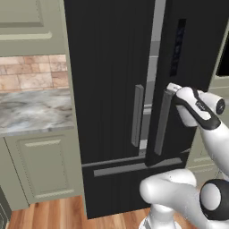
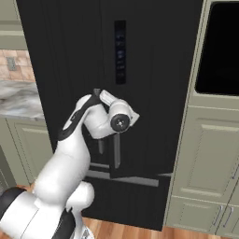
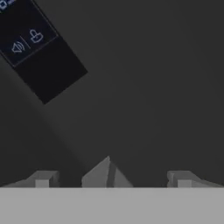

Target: Place the banana in the correct fridge rack based on whether it is a fruit or vegetable. Finally, close the fridge door.

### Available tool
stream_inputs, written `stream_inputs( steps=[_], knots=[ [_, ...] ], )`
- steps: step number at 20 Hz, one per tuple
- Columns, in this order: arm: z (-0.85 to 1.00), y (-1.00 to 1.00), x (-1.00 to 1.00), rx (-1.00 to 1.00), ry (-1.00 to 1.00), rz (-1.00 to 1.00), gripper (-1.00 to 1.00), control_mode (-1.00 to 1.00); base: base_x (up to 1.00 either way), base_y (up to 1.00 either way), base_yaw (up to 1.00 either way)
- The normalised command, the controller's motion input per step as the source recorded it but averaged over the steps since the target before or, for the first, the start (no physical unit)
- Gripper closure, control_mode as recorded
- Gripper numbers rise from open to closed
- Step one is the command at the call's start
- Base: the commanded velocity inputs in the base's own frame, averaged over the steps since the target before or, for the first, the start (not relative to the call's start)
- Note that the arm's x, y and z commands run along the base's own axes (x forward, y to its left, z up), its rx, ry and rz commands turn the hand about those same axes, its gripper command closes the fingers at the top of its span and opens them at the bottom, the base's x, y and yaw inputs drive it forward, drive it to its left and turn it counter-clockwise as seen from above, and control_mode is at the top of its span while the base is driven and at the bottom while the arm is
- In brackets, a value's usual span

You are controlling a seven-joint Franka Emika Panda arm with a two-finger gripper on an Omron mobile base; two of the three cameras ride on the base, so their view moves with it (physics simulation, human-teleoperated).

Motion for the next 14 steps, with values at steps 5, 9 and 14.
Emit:
stream_inputs(
  steps=[5, 9, 14],
  knots=[
    [0.41, 0.16, 0.75, 0.0, -0.16, -0.19, -1.0, -1.0, 0.0, 0.0, 0.0],
    [0.47, 0.0, 0.93, 0.07, 0.12, -0.13, -1.0, -1.0, 0.0, 0.0, 0.0],
    [0.61, -0.11, 1.0, 0.14, 0.32, -0.06, -1.0, -1.0, 0.0, 0.0, 0.0]
  ],
)
